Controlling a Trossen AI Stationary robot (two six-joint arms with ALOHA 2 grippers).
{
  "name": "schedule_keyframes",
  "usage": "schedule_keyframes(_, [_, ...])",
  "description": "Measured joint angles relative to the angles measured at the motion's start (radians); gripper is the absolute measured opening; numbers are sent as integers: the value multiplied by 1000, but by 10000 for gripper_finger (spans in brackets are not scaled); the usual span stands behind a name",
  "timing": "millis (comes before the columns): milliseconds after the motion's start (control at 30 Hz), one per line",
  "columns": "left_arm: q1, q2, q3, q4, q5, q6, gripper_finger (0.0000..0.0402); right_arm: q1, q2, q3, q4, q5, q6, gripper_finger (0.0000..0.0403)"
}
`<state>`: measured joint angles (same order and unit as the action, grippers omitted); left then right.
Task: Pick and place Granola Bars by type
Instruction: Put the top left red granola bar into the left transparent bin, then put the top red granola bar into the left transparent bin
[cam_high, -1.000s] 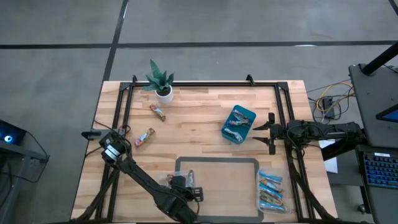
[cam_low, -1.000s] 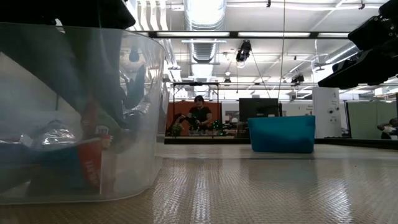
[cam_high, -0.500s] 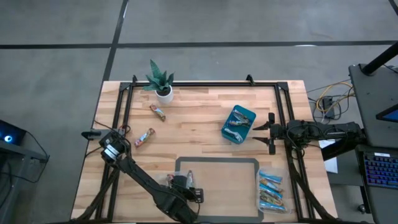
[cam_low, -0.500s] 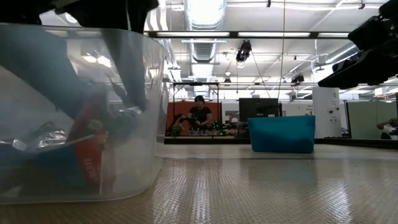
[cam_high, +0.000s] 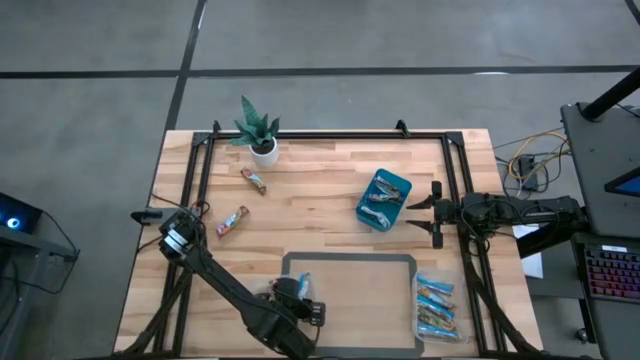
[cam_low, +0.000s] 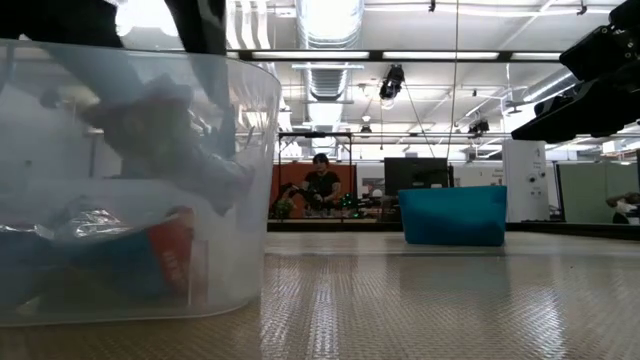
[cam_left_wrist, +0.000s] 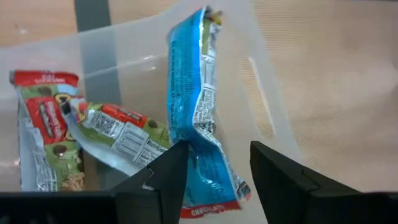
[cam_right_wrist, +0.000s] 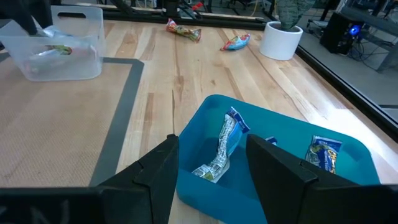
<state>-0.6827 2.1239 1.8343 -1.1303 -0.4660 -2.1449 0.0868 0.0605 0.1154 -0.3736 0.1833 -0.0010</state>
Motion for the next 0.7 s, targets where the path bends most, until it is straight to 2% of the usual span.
schedule_keyframes(233, [14, 0, 37, -48, 28, 102, 156, 0, 0, 0, 0, 0, 0, 176])
schedule_keyframes(500, [15, 0, 33, -54, 68, 109, 156, 0, 0, 0, 0, 0, 0, 176])
schedule_keyframes(700, [14, 0, 113, -188, 58, 109, 156, 0, 0, 0, 0, 0, 0, 176])
